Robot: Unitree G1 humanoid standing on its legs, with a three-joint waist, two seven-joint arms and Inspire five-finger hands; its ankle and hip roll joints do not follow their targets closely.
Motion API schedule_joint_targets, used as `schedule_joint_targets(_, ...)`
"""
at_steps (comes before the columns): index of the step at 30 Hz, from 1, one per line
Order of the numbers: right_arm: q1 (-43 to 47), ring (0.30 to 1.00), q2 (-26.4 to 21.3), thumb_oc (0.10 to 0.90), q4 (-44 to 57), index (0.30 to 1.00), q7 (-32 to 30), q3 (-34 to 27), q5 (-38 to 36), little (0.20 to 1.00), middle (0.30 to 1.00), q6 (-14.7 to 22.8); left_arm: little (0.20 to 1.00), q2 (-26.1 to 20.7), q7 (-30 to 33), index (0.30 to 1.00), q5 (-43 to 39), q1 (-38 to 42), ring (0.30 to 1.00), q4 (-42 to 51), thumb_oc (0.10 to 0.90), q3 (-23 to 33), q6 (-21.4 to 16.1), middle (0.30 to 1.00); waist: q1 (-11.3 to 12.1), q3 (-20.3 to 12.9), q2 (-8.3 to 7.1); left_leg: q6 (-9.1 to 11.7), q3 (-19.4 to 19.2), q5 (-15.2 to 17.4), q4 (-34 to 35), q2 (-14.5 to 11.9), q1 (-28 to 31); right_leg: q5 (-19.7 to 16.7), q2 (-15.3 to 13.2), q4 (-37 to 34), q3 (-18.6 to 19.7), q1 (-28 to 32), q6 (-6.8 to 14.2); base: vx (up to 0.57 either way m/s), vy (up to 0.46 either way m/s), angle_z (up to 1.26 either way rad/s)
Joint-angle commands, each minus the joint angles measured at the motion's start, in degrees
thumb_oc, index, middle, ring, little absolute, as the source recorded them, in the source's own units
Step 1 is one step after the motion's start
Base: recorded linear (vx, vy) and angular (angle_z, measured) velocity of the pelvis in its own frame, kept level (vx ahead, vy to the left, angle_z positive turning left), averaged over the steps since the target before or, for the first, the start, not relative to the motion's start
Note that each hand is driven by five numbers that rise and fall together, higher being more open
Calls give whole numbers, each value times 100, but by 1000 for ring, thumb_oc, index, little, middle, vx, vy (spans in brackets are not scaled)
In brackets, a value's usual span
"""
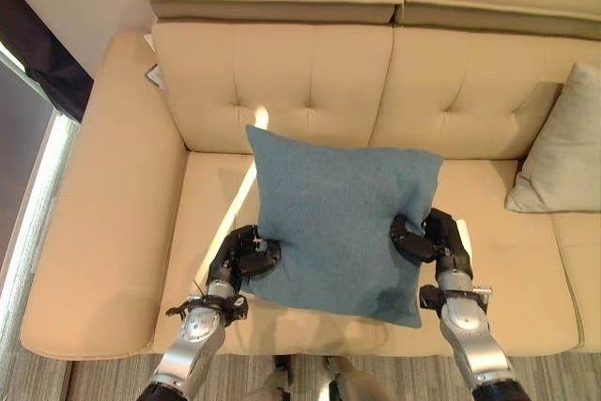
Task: Pick up all the scattered cushions and arrange them neatly on the sofa.
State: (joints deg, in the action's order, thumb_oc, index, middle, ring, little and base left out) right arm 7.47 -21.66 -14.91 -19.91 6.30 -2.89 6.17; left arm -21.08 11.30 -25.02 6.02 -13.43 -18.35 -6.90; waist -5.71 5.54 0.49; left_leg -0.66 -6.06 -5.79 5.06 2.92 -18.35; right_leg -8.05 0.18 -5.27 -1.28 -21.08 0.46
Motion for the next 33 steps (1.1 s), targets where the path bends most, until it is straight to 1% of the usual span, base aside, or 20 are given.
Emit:
schedule_joint_targets(1, 1404, 300, -315, 400, 444, 300, -635, 204, 650, 300, 300, 1005, 300, 122, 347, 300, 629, 1879, 300, 452, 400, -303, -1521, 300, -10, -387, -37, 209, 70, 355, -6, -93, -244, 412, 37, 27, 172, -157, 765, -82, -53, 5)
schedule_joint_targets(2, 1663, 300, -345, 400, 343, 300, -793, 273, 727, 300, 300, 992, 300, 116, 525, 300, 706, 2172, 300, 324, 400, -347, -1549, 300, -10, -355, -23, 220, 96, 338, -6, -82, -317, 405, 46, 27, 142, -214, 767, -66, -42, 6)
schedule_joint_targets(3, 1680, 300, -344, 400, 334, 300, -796, 274, 727, 300, 300, 995, 300, 115, 527, 300, 708, 2186, 300, 317, 400, -344, -1551, 300, -15, -357, -27, 222, 95, 310, -6, -79, -345, 384, 42, 27, 142, -241, 764, -57, -36, 6)
schedule_joint_targets(4, 2104, 300, -371, 400, 191, 300, -1052, 360, 825, 300, 300, 951, 300, 118, 809, 300, 787, 2695, 300, 74, 400, -446, -1568, 300, -3, -307, -4, 247, 126, 275, -6, -57, -468, 375, 55, 27, 118, -362, 756, -56, -36, 2)
schedule_joint_targets(5, 2327, 300, -389, 400, 103, 300, -1199, 412, 901, 300, 300, 944, 300, 115, 973, 300, 852, 2939, 300, -60, 400, -482, -1581, 300, 3, -290, 1, 264, 147, 246, -6, -53, -542, 363, 57, 27, 98, -432, 750, -57, -36, 1)
schedule_joint_targets(6, 2343, 300, -389, 400, 95, 300, -1202, 412, 901, 300, 300, 947, 300, 113, 976, 300, 853, 2953, 300, -67, 400, -480, -1584, 300, -2, -292, -3, 265, 146, 217, -6, -49, -570, 341, 54, 27, 98, -459, 748, -42, -27, 8)
schedule_joint_targets(9, 2760, 300, -449, 400, -23, 300, -1475, 488, 1081, 300, 300, 891, 300, 96, 1276, 300, 994, 3435, 300, -289, 400, -536, -1608, 300, 5, -219, 10, 295, 186, 168, -6, -36, -682, 317, 63, 27, 90, -573, 741, -33, -19, 12)
schedule_joint_targets(11, 3556, 300, -584, 400, -306, 300, -2184, 668, 1651, 300, 300, 761, 300, 29, 2028, 300, 1609, 4279, 300, -790, 400, -673, -1532, 300, 34, -97, 17, 351, 228, 121, -6, -23, -876, 306, 73, 27, 70, -757, 745, -67, -36, 2)
schedule_joint_targets(15, 4124, 300, -658, 400, -598, 300, -2747, 826, 2113, 300, 300, 585, 300, 1, 2665, 300, 2304, 4889, 300, -1306, 400, -779, -1309, 300, 42, 17, 9, 399, 255, 71, -6, -33, -1028, 269, 75, 27, 34, -924, 754, -45, -25, 5)
schedule_joint_targets(17, 4280, 300, -677, 400, -727, 300, -2898, 864, 2194, 300, 300, 528, 300, 23, 2799, 300, 2424, 5030, 300, -1449, 400, -804, -1255, 300, 40, 53, 3, 410, 259, 56, -6, -37, -1073, 261, 78, 27, 25, -967, 756, -35, -25, 6)
schedule_joint_targets(19, 4957, 300, -828, 400, -1292, 300, -3296, 1075, 2317, 300, 300, 340, 300, -58, 2970, 300, 2720, 5704, 300, -2126, 400, -1037, -1016, 300, 48, 153, -24, 437, 277, 5, -6, -55, -1251, 220, 77, 27, 10, -1149, 764, -69, -53, 23)
schedule_joint_targets(20, 4979, 300, -830, 400, -1308, 300, -3301, 1080, 2314, 300, 300, 346, 300, -58, 2971, 300, 2719, 5721, 300, -2138, 400, -1036, -1020, 300, 47, 161, -23, 437, 277, 3, -6, -54, -1255, 219, 77, 27, 10, -1153, 764, -68, -40, 7)
schedule_joint_targets(21, 5284, 300, -885, 400, -1585, 300, -3369, 1130, 2151, 300, 300, 315, 300, -167, 2926, 300, 2828, 6065, 300, -2483, 400, -1177, -867, 300, 53, 220, -10, 448, 292, -28, -6, -63, -1349, 194, 76, 27, -3, -1244, 764, -43, -25, -18)
schedule_joint_targets(22, 5380, 300, -925, 400, -1731, 300, -3358, 1148, 2079, 300, 300, 263, 300, -206, 2889, 300, 2822, 6185, 300, -2625, 400, -1203, -811, 300, 49, 245, -3, 447, 306, -40, -6, -60, -1385, 182, 77, 27, -12, -1278, 765, -43, -25, -16)
schedule_joint_targets(25, 5597, 300, -931, 400, -2076, 300, -3287, 1210, 1818, 300, 300, 215, 300, -203, 2813, 300, 2710, 6426, 300, -2901, 400, -1233, -765, 300, 46, 328, 11, 440, 337, -61, -6, -48, -1454, 157, 79, 27, -32, -1343, 761, -29, -13, 3)
schedule_joint_targets(26, 5707, 300, -972, 400, -2348, 300, -3064, 1360, 1568, 300, 300, 150, 587, -182, 2680, 587, 2466, 6523, 587, -3070, 591, -1223, -764, 587, 52, 376, 15, 441, 356, -85, -6, -41, -1488, 136, 83, 27, -35, -1385, 753, -39, -18, -11)
schedule_joint_targets(27, 5738, 354, -978, 436, -2372, 354, -3063, 1376, 1556, 354, 354, 161, 900, -185, 2674, 900, 2458, 6542, 900, -3083, 800, -1215, -771, 900, 47, 386, 25, 441, 359, -86, -6, -42, -1491, 135, 84, 27, -38, -1387, 753, -43, -27, -11)
schedule_joint_targets(28, 5757, 811, -975, 740, -2599, 811, -2789, 1500, 1300, 811, 811, 108, 900, -179, 2572, 900, 2290, 6459, 900, -3087, 800, -1163, -780, 900, 54, 442, 16, 441, 368, -95, -6, -46, -1506, 117, 89, 27, -51, -1406, 755, -23, -17, 7)
schedule_joint_targets(29, 5761, 900, -976, 800, -2604, 900, -2788, 1504, 1296, 900, 900, 112, 900, -180, 2571, 900, 2289, 6459, 900, -3086, 800, -1160, -780, 900, 53, 442, 19, 441, 369, -95, -6, -46, -1506, 117, 89, 27, -51, -1406, 755, -31, -24, 36)
schedule_joint_targets(33, 5393, 900, -842, 800, -2624, 900, -2550, 1374, 1126, 900, 900, 97, 900, -143, 2421, 900, 2290, 6023, 900, -2904, 800, -1059, -739, 900, 41, 449, 12, 432, 373, -66, -6, -21, -1469, 106, 101, 27, -47, -1388, 750, -5, -5, 13)
